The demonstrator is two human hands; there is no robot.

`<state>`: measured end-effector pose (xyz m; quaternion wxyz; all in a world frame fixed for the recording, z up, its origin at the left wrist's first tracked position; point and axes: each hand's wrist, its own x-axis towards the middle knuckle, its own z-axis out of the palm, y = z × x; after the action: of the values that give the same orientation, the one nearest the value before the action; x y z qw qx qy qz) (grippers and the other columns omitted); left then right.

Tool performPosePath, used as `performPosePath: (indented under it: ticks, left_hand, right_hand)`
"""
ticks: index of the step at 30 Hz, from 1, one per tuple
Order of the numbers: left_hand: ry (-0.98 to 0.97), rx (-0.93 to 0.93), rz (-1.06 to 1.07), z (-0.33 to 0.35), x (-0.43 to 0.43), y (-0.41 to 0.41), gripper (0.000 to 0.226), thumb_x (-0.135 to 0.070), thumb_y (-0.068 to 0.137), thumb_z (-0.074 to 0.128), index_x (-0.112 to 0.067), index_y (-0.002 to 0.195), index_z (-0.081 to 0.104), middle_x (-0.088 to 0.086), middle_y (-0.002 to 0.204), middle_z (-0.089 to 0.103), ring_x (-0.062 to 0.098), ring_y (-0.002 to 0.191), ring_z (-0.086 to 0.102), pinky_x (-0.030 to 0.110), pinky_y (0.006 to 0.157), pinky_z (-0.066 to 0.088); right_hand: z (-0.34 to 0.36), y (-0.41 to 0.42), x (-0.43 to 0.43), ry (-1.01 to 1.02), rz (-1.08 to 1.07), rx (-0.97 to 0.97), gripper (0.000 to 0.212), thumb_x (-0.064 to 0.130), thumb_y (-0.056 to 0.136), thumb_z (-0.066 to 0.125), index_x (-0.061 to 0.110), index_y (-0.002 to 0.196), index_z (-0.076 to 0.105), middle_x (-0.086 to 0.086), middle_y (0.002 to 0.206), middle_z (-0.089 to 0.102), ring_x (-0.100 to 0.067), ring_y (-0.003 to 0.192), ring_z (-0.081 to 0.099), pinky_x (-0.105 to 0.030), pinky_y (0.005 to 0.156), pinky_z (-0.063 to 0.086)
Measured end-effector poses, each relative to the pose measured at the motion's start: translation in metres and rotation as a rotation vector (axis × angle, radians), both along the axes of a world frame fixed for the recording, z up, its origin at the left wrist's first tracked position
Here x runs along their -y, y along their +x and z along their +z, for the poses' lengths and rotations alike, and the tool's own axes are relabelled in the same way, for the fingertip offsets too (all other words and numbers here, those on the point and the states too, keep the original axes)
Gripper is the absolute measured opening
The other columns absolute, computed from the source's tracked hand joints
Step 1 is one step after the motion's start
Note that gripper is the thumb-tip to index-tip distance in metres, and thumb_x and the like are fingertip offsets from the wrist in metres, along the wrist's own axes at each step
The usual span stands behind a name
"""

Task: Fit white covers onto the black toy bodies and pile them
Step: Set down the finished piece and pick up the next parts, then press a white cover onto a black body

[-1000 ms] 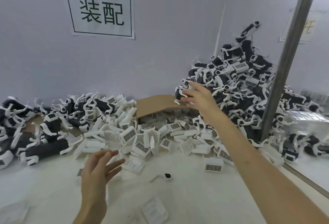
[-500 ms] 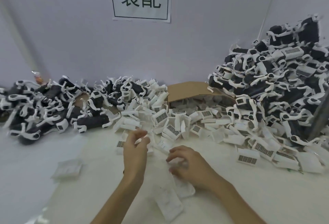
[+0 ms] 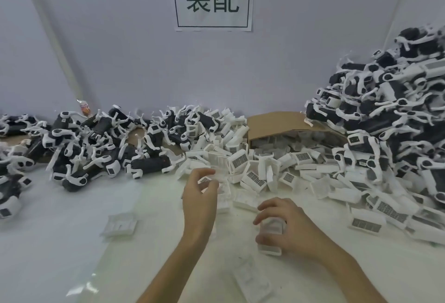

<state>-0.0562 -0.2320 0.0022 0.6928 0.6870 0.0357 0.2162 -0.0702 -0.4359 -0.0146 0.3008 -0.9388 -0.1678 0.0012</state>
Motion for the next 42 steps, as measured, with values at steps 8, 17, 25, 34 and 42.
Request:
performPosePath:
  ticks: [8,17,25,34,42]
  left_hand:
    - [0.665,-0.121,0.344,0.032,-0.087,0.058,0.051,-0.017,0.089,0.068,-0.012,0.135,0.048,0.007,0.139,0.052,0.029,0.126,0.050,0.047,0.102,0.043]
    - [0.626,-0.241,0.212,0.056,-0.157,0.138,0.098,-0.017,0.088,0.077,-0.014,0.161,0.011,0.011,0.162,0.033,0.031,0.145,0.038,0.051,0.112,0.040]
    - [0.605,-0.252,0.199,0.042,-0.126,0.155,0.056,-0.013,0.075,0.083,-0.011,0.127,0.062,0.017,0.117,0.065,0.030,0.101,0.065,0.040,0.089,0.052]
    - [0.534,0.185,0.412,0.060,-0.092,0.126,0.036,-0.014,0.089,0.072,-0.011,0.122,0.060,0.008,0.128,0.048,0.016,0.088,0.053,0.027,0.081,0.044]
    - [0.007,0.231,0.113,0.069,-0.061,0.078,0.028,-0.019,0.089,0.074,-0.021,0.109,0.055,0.007,0.109,0.057,0.020,0.080,0.060,0.026,0.062,0.054]
  right_hand:
    - [-0.002,0.000,-0.007,0.126,-0.052,0.105,0.027,0.024,0.080,0.083,0.031,0.067,0.060,0.020,0.095,0.066,0.008,0.104,0.051,-0.031,0.101,0.037]
    - [0.003,-0.003,-0.003,0.528,-0.178,0.181,0.023,0.021,0.097,0.061,0.027,0.078,0.050,0.001,0.066,0.064,-0.020,0.040,0.056,-0.019,0.042,0.043]
    - [0.006,0.000,0.001,0.680,-0.180,0.040,0.028,0.008,0.092,0.068,0.034,0.081,0.066,0.011,0.089,0.062,-0.030,0.051,0.068,-0.028,0.048,0.051]
    - [0.010,0.002,0.003,0.854,-0.211,-0.056,0.035,0.002,0.096,0.059,0.030,0.088,0.078,-0.001,0.088,0.074,-0.015,0.078,0.071,-0.034,0.073,0.056]
    - [0.010,0.001,0.003,0.912,-0.211,-0.079,0.030,0.005,0.096,0.058,0.025,0.092,0.079,-0.002,0.094,0.075,-0.018,0.085,0.070,-0.036,0.079,0.060]
